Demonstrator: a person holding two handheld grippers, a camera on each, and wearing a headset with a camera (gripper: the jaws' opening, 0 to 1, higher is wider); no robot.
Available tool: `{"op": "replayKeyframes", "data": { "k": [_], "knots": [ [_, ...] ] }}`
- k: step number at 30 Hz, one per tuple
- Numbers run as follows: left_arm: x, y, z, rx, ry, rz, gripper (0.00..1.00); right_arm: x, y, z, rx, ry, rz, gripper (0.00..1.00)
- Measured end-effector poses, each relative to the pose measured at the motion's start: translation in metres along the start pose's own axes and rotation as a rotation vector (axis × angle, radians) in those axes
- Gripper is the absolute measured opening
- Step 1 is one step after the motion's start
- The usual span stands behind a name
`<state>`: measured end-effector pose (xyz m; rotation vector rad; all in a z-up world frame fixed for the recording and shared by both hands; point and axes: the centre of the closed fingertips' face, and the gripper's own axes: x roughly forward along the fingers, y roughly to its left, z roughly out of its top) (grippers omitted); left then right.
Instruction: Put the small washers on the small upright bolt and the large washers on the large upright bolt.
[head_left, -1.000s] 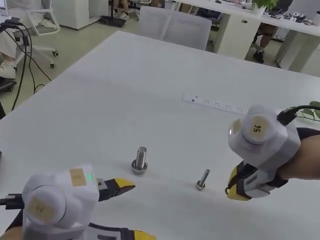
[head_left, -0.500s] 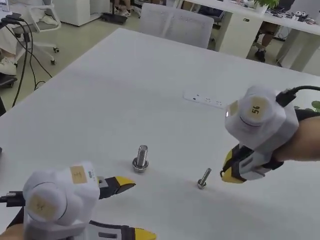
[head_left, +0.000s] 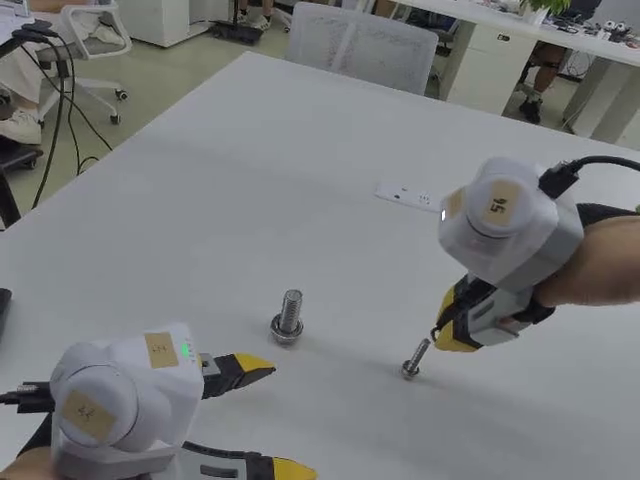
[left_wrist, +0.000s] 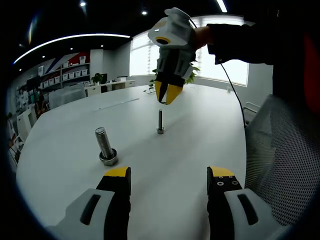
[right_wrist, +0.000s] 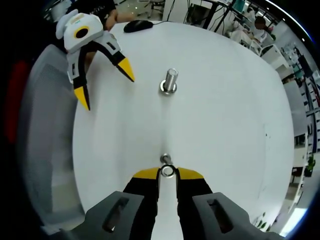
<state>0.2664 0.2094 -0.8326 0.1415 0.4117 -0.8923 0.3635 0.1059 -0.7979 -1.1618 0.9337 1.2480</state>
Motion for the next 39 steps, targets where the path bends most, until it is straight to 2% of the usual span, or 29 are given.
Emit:
{"op": "replayKeyframes", "data": {
  "k": [12,28,39],
  "knots": [
    [0.000,-0.001,-0.003,-0.007,0.007,0.004,0.61,0.012,-0.001,0.004,-0.022,0.010,0.022,0.14],
    [-0.001,-0.001,-0.006,-0.014,0.012,0.009,0.61,0.020,-0.002,-0.003,-0.018,0.030,0.035,0.14],
    [0.000,-0.001,-0.008,-0.017,0.015,0.012,0.60,0.033,0.001,-0.006,-0.004,0.029,0.055,0.14]
  ]
}}
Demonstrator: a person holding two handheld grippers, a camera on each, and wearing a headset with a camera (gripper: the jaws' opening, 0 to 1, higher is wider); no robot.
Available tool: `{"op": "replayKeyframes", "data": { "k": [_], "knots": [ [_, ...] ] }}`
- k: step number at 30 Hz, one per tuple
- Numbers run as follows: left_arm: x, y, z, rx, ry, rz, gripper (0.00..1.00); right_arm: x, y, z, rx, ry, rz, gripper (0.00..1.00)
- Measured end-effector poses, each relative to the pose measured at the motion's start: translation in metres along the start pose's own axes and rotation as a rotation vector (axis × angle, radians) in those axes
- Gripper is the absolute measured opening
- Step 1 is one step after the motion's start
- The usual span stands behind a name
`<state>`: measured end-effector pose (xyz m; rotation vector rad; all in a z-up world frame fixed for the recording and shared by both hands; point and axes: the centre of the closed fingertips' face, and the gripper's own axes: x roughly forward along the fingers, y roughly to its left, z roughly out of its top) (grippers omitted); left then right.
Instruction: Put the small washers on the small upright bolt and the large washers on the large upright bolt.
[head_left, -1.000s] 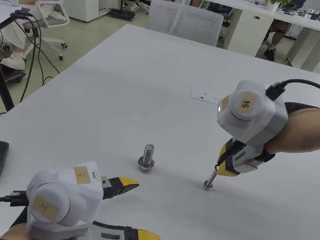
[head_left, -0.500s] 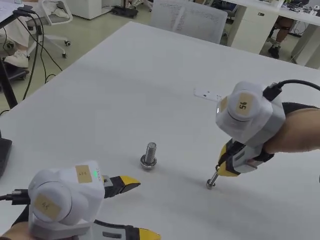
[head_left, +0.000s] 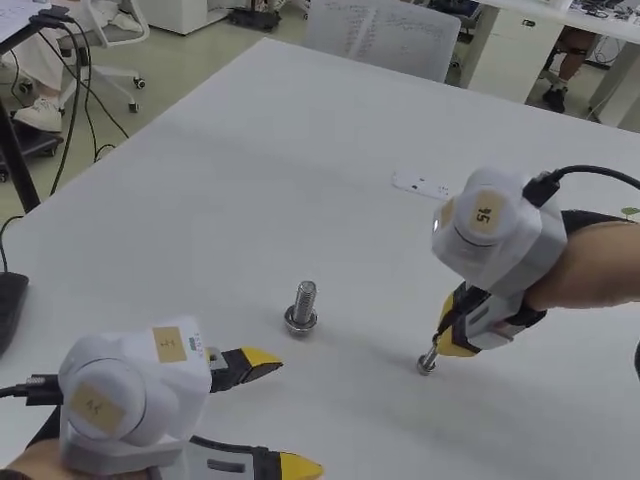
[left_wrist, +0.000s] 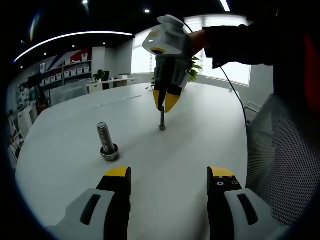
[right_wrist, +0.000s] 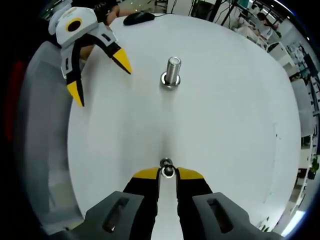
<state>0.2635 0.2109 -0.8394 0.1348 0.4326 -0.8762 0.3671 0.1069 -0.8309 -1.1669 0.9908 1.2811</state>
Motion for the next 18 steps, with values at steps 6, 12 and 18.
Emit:
{"op": "replayKeyframes", "data": {
  "k": [6,12,18],
  "knots": [
    [0.000,0.001,-0.001,-0.001,0.002,0.002,0.60,0.010,0.001,-0.003,0.009,0.005,0.010,0.14],
    [0.000,0.001,-0.002,-0.003,0.005,0.003,0.60,0.020,0.001,-0.003,0.012,0.007,0.017,0.14],
    [0.000,0.002,-0.003,-0.006,0.008,0.005,0.60,0.025,0.002,-0.004,0.014,0.008,0.025,0.14]
  ]
}}
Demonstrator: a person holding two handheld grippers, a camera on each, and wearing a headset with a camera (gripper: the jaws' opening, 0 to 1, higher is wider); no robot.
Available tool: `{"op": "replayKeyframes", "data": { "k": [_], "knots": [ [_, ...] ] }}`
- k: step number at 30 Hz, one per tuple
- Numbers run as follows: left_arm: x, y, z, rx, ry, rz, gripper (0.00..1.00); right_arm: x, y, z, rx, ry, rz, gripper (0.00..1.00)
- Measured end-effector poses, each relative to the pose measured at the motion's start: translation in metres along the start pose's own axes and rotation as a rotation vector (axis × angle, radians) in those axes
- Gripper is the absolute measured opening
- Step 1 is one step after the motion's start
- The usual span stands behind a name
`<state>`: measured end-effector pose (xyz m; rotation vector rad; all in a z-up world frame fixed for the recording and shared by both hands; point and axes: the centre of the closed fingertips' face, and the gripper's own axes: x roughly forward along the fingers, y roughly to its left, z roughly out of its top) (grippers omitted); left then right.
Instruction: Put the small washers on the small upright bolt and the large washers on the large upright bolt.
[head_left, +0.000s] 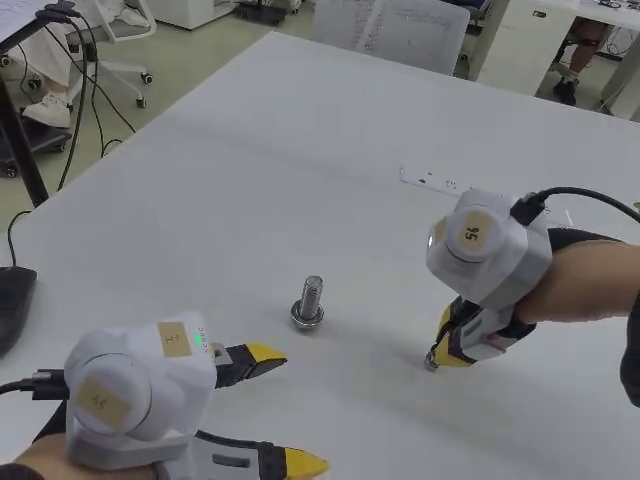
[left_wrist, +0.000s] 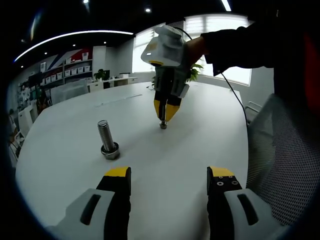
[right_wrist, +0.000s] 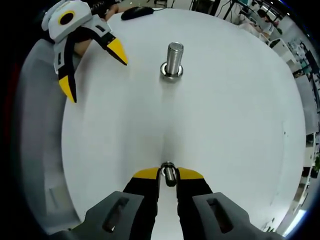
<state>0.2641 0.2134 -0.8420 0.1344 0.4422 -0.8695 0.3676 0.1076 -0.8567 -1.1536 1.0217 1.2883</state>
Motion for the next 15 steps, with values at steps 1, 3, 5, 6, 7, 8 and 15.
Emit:
{"op": "replayKeyframes", "data": {
  "k": [1,3,5,6,7,8,15],
  "knots": [
    [0.0001,0.0001,-0.0003,0.000,0.001,0.001,0.60,0.0011,0.0003,-0.0005,0.001,0.002,0.001,0.14],
    [0.0002,0.0001,-0.0006,0.000,0.002,0.000,0.60,0.0036,-0.0007,-0.0013,0.000,0.002,0.000,0.14],
    [0.0004,0.0005,-0.0007,-0.002,0.002,0.001,0.60,0.0049,-0.0007,-0.0018,0.007,0.001,0.004,0.14],
    [0.0005,0.0005,-0.0008,-0.002,0.003,0.001,0.60,0.0058,-0.0012,-0.0017,0.008,0.000,0.003,0.14],
    [0.0006,0.0005,-0.0009,-0.001,0.003,0.000,0.60,0.0062,-0.0015,-0.0018,0.008,-0.001,0.001,0.14],
    [0.0008,0.0006,-0.0010,-0.001,0.004,0.000,0.60,0.0068,-0.0010,-0.0020,0.011,0.000,0.004,0.14],
    [0.0009,0.0003,-0.0014,-0.002,0.007,-0.001,0.60,0.0087,-0.0014,-0.0015,0.015,-0.005,0.004,0.14]
  ]
}}
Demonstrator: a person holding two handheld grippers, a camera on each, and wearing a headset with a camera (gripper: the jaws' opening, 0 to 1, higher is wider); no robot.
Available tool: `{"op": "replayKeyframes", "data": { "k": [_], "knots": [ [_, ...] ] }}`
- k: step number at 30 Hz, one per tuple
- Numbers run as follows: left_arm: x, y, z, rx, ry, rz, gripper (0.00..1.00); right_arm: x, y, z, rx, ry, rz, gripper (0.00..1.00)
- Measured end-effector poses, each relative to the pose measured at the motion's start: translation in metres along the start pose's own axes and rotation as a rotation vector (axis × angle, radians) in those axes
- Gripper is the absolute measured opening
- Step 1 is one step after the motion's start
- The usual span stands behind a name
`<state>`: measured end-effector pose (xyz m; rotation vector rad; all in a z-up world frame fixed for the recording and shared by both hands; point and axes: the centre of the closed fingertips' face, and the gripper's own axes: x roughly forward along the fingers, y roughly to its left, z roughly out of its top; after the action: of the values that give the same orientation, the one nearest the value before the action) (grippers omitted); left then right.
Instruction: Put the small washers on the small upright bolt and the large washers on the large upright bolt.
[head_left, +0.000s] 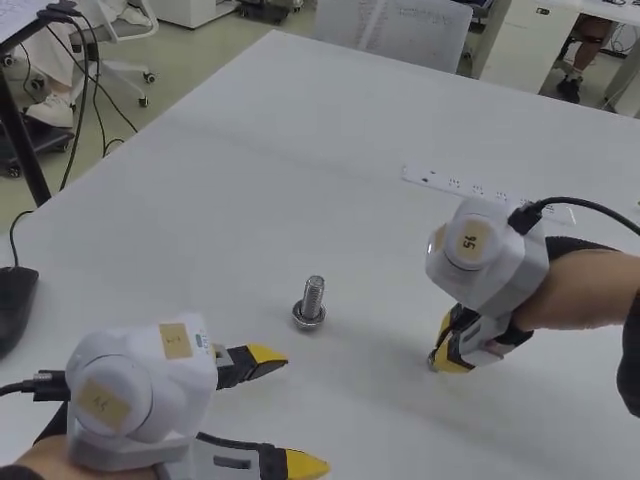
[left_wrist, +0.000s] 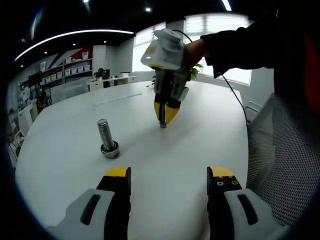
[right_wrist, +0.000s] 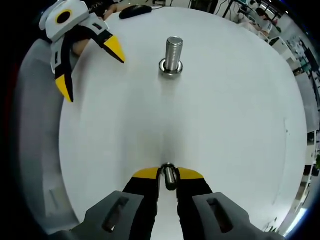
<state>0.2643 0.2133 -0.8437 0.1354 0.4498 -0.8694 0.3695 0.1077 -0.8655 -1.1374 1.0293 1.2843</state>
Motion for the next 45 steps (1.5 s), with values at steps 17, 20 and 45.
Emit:
{"op": "replayKeyframes", "data": {
  "k": [17,20,45],
  "knots": [
    [0.0005,-0.0005,0.0005,0.005,0.006,-0.003,0.60,-0.0004,0.0000,0.0033,0.005,-0.030,-0.007,0.22],
    [0.0009,-0.0007,0.0009,0.006,0.006,-0.004,0.60,-0.0009,-0.0006,0.0035,0.008,-0.040,-0.011,0.25],
    [0.0031,-0.0019,0.0013,0.013,0.014,-0.014,0.61,0.0001,0.0050,0.0000,0.076,-0.193,-0.051,0.76]
  ]
}}
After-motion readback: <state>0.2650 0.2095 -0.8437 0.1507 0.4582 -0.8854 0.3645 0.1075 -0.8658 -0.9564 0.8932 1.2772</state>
